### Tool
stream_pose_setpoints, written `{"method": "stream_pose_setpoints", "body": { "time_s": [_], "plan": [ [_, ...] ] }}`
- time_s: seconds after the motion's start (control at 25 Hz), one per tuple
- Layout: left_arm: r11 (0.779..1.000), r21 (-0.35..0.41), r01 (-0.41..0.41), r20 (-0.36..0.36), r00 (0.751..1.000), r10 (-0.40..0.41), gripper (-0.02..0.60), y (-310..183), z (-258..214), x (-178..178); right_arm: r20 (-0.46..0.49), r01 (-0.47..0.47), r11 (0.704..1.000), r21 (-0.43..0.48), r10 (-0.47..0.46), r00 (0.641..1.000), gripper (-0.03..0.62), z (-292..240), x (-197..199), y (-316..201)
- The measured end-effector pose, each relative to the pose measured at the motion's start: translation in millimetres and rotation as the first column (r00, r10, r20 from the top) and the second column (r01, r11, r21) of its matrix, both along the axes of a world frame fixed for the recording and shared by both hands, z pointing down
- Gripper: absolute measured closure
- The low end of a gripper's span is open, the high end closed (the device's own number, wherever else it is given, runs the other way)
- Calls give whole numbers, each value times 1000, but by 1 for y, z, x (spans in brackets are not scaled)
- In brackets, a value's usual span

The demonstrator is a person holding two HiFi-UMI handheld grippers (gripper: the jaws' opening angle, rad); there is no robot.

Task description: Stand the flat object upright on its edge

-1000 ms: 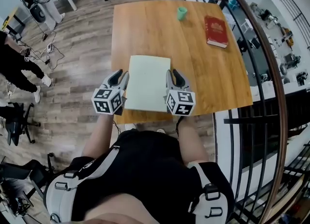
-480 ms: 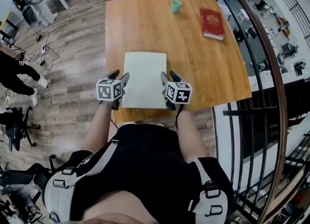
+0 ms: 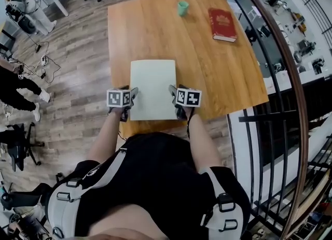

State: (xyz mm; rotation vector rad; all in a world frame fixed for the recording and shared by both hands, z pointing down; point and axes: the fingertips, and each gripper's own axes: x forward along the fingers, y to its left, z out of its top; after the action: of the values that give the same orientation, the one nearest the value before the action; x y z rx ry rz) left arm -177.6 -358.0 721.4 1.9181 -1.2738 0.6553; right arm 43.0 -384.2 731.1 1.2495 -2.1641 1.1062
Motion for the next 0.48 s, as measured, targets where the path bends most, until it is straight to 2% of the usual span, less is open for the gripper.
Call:
{"method": "stream_pose_setpoints", "body": {
  "time_s": [0.16,0.4,0.48],
  "plan": [
    [999,-42,-7,-45,999,6,380,1,14,3,5,21,999,-46,-21,1000,373,19,-1,1],
    [998,-53,-37,-79,996,33,372,-1,23,5,114,18,992,-122,-4,993,373,31,-2,3],
    [996,-80,-38,-105,994,29,364,-2,29,4,130,25,988,-154,-5,991,374,34,-3,2]
  ]
}}
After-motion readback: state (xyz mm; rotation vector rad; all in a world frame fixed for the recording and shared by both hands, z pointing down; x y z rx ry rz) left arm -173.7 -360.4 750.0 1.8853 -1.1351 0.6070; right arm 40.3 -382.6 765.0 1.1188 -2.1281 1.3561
